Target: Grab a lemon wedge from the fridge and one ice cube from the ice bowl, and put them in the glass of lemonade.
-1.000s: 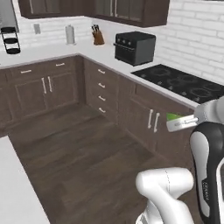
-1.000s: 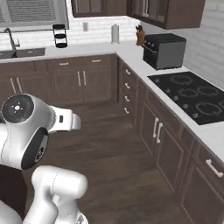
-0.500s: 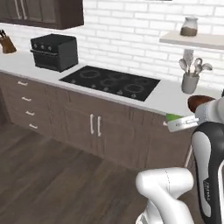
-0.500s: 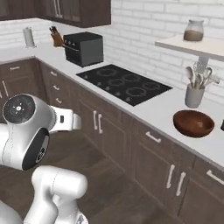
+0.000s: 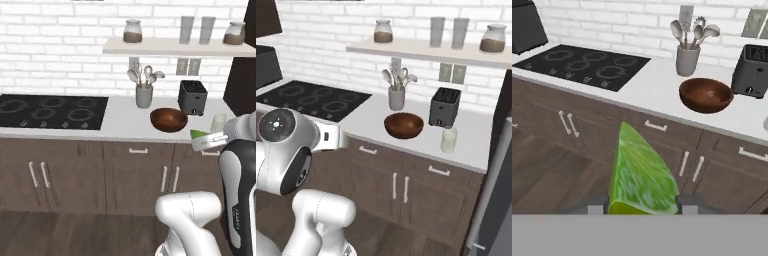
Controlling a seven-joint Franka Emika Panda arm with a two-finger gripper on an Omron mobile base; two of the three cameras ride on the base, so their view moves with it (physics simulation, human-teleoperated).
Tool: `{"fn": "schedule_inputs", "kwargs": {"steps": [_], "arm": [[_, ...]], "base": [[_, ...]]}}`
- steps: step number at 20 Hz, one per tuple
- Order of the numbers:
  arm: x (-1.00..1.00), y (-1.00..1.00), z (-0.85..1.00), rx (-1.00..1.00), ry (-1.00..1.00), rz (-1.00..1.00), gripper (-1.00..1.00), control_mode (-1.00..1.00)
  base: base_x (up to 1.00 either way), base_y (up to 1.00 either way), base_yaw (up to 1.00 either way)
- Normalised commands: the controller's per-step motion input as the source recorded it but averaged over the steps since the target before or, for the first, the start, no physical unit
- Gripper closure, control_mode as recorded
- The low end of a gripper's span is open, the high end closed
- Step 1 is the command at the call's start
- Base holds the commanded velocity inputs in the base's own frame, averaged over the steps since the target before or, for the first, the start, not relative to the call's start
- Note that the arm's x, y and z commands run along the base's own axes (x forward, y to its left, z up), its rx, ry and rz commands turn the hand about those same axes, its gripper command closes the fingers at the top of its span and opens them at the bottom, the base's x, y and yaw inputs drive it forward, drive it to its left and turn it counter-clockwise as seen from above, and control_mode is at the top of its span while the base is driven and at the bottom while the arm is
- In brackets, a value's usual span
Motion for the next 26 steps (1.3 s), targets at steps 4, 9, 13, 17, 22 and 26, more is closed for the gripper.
{"fn": "schedule_inputs", "kwargs": {"steps": [4,9,13,17,22,26], "arm": [[0.0,0.0,0.0,0.0,0.0,0.0,1.0,1.0],[0.0,0.0,0.0,0.0,0.0,0.0,1.0,1.0],[0.0,0.0,0.0,0.0,0.0,0.0,1.0,1.0],[0.0,0.0,0.0,0.0,0.0,0.0,1.0,1.0],[0.0,0.0,0.0,0.0,0.0,0.0,1.0,1.0],[0.0,0.0,0.0,0.0,0.0,0.0,1.0,1.0]], "base": [[0.81,0.37,-0.61],[0.93,0.49,-0.58],[0.83,0.41,-0.56],[0.73,0.33,-0.52],[0.57,0.28,-0.49],[0.34,0.33,-0.43]]}}
